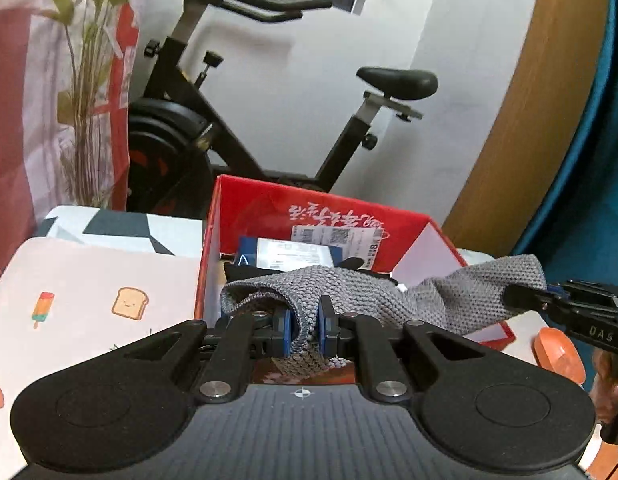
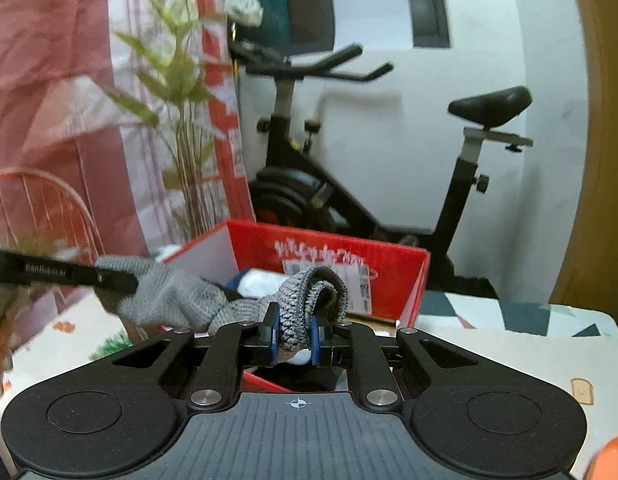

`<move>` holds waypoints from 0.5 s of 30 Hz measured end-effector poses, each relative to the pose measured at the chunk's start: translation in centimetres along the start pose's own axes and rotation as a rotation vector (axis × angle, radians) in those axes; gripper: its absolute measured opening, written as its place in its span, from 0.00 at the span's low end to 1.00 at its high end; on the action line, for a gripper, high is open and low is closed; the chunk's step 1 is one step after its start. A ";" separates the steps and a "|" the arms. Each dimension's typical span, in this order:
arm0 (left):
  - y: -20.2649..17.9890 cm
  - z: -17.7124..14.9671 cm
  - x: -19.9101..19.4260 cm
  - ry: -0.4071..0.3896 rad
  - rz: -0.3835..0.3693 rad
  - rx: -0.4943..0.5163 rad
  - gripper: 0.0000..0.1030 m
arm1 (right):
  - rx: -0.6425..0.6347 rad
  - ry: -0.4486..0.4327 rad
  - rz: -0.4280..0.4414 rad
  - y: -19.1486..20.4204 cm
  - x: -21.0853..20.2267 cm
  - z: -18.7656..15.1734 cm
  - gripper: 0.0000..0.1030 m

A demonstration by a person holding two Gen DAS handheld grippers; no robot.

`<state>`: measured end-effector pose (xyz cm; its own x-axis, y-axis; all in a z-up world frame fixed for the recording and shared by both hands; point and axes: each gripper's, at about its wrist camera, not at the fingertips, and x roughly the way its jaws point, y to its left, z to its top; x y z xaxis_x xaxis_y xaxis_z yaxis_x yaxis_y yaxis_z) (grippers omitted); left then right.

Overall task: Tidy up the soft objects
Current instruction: 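Carry the grey towel with both tools into the red box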

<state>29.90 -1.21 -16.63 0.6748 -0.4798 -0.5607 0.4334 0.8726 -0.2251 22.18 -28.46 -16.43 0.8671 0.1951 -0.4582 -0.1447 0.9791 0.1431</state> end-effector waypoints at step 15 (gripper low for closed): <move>1.8 2.2 2.3 -0.001 0.043 -0.021 0.45 | -0.101 0.246 0.019 -1.5 5.0 1.6 0.13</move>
<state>33.51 -0.94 -16.60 0.6931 -0.4418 -0.5695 0.3911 0.8942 -0.2178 27.55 -29.09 -17.55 0.7239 0.2096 -0.6573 -0.2171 0.9735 0.0714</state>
